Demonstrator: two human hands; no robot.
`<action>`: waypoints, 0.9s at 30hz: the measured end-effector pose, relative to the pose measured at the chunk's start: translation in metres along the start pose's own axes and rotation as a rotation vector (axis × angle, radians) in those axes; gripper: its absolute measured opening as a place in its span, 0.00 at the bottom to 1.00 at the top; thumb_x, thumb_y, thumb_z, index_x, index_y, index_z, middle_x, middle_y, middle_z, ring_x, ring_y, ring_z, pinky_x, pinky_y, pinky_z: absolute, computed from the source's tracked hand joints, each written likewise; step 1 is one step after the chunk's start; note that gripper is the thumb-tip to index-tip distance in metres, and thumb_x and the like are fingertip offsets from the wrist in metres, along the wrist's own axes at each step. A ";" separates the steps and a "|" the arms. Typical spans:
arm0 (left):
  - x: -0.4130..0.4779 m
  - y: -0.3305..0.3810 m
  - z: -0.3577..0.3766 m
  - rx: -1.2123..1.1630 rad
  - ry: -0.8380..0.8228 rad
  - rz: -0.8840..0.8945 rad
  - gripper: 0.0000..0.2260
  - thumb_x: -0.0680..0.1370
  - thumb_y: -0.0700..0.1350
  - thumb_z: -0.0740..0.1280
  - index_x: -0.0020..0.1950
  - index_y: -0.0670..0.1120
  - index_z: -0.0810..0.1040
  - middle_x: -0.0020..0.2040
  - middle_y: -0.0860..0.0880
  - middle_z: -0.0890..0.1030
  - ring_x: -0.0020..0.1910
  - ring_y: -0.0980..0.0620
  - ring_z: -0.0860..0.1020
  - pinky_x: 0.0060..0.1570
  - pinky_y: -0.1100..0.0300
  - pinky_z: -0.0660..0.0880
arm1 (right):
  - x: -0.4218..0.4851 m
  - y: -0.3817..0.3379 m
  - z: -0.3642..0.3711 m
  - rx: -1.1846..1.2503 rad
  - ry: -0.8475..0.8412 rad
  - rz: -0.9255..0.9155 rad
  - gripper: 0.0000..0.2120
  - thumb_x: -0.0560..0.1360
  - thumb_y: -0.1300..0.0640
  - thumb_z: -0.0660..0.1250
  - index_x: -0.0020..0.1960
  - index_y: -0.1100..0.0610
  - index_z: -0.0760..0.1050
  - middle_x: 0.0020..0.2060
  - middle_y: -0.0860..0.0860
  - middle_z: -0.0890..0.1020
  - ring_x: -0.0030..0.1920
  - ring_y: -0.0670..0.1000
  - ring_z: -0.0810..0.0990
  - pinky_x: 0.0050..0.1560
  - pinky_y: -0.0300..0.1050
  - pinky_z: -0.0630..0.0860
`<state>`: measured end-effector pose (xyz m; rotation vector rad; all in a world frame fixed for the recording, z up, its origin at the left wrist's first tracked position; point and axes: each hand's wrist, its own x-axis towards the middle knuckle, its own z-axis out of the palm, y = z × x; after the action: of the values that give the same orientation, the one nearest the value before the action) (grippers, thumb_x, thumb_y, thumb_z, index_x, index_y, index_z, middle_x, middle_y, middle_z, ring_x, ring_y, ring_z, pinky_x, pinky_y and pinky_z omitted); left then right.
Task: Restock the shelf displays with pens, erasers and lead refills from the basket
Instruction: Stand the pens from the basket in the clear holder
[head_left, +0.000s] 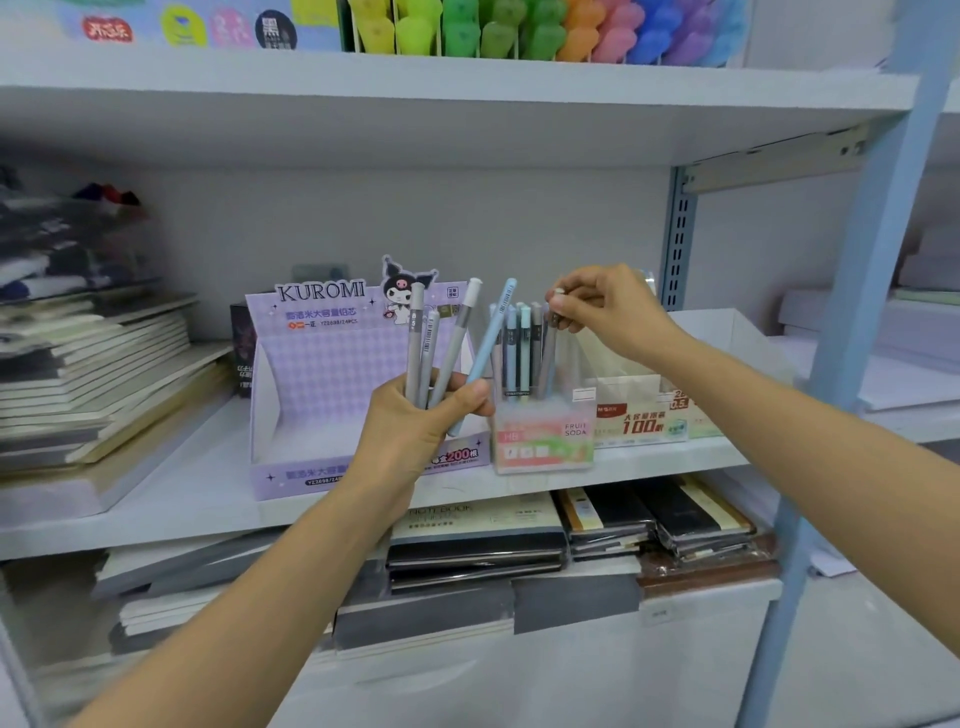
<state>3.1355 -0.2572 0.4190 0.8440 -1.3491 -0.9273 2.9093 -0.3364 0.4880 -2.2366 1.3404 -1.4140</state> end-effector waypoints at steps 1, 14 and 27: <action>-0.001 0.000 0.000 -0.001 -0.001 -0.005 0.07 0.72 0.47 0.74 0.42 0.47 0.79 0.35 0.48 0.85 0.23 0.63 0.72 0.23 0.72 0.66 | -0.001 0.000 0.003 -0.007 0.015 0.008 0.05 0.77 0.59 0.68 0.53 0.58 0.78 0.41 0.53 0.84 0.37 0.39 0.82 0.43 0.35 0.80; -0.011 0.003 0.000 0.010 -0.001 -0.056 0.10 0.71 0.47 0.75 0.45 0.45 0.79 0.36 0.47 0.85 0.25 0.62 0.72 0.23 0.70 0.66 | -0.017 -0.027 0.007 0.134 0.100 0.063 0.13 0.76 0.49 0.68 0.56 0.55 0.79 0.44 0.45 0.79 0.43 0.45 0.77 0.44 0.37 0.72; -0.015 0.011 -0.011 -0.241 0.145 -0.101 0.14 0.61 0.52 0.76 0.43 0.45 0.85 0.43 0.40 0.78 0.22 0.56 0.56 0.20 0.66 0.56 | -0.072 -0.026 -0.015 0.603 -0.416 0.181 0.09 0.71 0.59 0.72 0.47 0.62 0.76 0.40 0.59 0.85 0.39 0.54 0.83 0.37 0.37 0.79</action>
<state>3.1473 -0.2397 0.4225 0.7823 -1.0535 -1.0625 2.9026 -0.2628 0.4647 -1.8142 0.8141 -1.0295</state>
